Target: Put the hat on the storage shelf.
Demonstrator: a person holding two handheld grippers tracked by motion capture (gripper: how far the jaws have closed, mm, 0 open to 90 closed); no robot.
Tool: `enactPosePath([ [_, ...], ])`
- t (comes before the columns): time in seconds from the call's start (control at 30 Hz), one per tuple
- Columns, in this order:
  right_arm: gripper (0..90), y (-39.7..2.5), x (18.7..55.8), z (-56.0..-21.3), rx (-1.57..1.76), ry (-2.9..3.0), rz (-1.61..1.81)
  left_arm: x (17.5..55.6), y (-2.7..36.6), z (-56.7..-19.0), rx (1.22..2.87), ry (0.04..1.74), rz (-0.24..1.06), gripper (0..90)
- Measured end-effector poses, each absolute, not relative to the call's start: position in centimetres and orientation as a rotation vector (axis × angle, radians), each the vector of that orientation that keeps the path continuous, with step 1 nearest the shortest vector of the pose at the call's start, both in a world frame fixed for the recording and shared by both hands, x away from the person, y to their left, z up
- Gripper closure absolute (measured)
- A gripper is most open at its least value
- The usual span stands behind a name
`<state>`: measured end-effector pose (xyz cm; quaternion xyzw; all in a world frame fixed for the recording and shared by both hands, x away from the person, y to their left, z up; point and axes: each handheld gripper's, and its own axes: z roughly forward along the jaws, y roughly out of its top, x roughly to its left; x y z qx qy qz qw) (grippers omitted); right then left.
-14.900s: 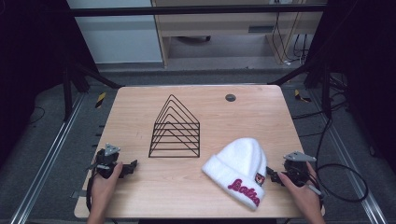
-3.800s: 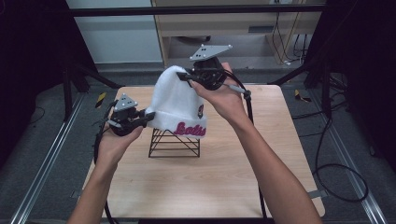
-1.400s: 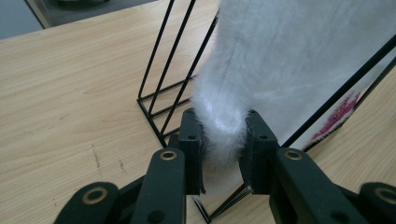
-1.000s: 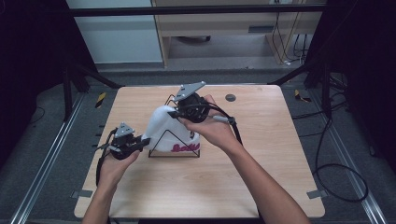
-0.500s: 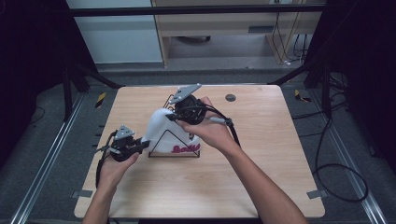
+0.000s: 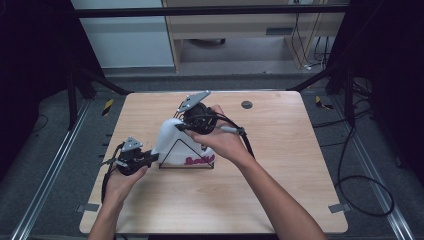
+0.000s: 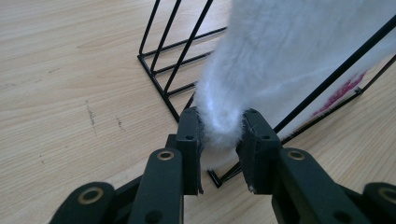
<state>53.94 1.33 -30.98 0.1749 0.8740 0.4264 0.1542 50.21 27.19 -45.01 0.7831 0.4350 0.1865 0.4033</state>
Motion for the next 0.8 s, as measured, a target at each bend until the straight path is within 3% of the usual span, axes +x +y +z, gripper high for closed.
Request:
enactPosePath([
  [0.4,76.7,1.5,53.9,-30.9,0.511,2.504,1.231,49.6,28.3,-44.3,1.959,1.118,0.512,65.8],
  [0.8,75.4,0.3,53.5,-30.2,0.519,2.483,1.255,49.2,29.0,-43.8,1.976,1.138,0.583,51.2],
])
